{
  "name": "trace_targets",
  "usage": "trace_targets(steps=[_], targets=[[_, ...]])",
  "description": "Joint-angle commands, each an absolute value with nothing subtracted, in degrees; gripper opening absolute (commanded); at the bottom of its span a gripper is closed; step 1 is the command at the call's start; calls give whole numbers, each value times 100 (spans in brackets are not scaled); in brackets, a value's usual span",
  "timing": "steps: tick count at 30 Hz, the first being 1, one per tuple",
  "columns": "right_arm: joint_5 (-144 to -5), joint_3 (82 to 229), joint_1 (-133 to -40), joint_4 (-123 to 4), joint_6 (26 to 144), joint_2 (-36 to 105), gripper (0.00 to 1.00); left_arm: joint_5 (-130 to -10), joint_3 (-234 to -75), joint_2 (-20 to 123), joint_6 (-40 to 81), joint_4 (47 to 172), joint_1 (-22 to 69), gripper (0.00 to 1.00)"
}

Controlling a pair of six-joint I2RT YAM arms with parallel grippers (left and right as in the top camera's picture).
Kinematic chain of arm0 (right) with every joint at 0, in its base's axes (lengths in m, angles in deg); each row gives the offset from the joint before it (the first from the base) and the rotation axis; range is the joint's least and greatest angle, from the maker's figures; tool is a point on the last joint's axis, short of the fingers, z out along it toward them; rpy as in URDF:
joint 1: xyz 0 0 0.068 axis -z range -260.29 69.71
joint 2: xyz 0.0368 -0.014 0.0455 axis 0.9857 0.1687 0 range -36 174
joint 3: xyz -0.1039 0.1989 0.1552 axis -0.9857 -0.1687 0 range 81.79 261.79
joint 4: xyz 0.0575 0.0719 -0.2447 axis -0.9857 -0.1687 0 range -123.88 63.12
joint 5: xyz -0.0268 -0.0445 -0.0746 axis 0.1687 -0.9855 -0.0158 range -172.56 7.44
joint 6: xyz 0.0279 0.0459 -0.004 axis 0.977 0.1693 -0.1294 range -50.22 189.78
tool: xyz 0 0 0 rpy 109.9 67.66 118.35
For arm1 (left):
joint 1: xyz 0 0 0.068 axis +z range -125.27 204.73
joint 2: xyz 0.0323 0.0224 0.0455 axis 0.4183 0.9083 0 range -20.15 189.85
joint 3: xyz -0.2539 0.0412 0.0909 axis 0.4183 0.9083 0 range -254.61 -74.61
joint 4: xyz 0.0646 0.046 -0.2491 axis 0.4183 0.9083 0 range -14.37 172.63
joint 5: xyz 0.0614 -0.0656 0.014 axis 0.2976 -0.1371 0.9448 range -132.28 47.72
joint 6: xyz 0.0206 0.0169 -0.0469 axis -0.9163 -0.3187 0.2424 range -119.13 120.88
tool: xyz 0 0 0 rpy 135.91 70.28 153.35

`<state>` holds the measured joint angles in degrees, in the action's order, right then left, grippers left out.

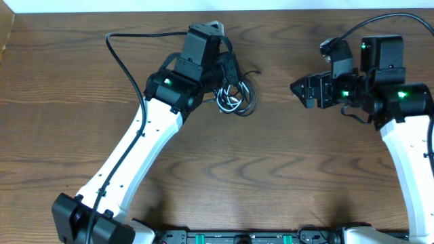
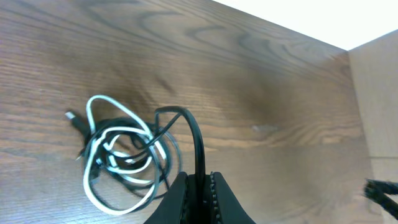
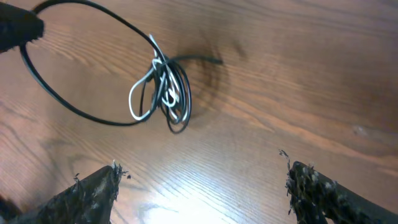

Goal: Untangle cables

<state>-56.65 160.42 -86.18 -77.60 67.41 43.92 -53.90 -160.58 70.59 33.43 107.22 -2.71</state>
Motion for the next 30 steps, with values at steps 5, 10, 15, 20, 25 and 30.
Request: trace_targets(steps=[5,10,15,20,25,30], targets=[[-5650,16117,-8935,-7590,6759,4512,84,-5713,-16122,6640,3271,10589,-267,7],[-5648,16117,-9050,-7502,7089,4779,77,-5711,-16122,6240,3269,10414,-267,7],[-5414,16117,-9175,-7225,7581,5094,70,-5711,-16122,5975,3271,10377,-267,7],[-5202,16117,-9385,-6729,8057,5264,69,-5709,-16122,5907,3398,10342,-267,8],[-5265,16117,-9575,-6396,8588,5319,67,-5709,-16122,5910,3420,10294,-267,8],[-5390,16117,-9807,-6375,8820,5404,66,-5707,-16119,5925,3417,10301,-267,8]])
